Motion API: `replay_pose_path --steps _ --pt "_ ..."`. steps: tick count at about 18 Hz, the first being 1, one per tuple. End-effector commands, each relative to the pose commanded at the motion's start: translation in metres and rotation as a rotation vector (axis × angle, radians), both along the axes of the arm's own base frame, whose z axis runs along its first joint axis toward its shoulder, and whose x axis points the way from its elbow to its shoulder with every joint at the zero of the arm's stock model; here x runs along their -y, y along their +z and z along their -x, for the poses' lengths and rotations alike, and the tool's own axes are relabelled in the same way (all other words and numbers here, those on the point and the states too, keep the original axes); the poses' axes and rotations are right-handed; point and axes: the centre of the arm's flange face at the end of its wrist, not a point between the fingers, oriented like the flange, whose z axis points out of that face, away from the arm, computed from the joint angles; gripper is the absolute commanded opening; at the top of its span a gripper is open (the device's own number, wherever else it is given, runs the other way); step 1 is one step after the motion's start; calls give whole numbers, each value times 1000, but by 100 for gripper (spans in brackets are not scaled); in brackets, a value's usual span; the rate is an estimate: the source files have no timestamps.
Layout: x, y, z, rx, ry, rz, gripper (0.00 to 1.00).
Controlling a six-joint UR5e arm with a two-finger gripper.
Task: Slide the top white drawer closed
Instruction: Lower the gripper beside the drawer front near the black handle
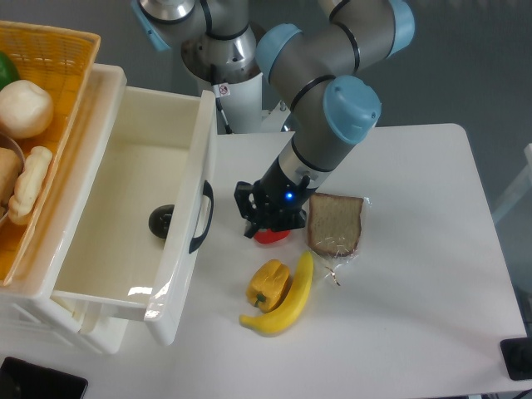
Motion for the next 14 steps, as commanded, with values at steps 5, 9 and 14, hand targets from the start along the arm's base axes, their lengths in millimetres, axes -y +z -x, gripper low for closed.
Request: replay_pose_path --steps 5,9,14 --pt "-6 3 -10 25 -1 -7 0" --pt "-10 3 -18 31 -15 -2 0" --pt "-15 9 -29 43 -14 -10 0"
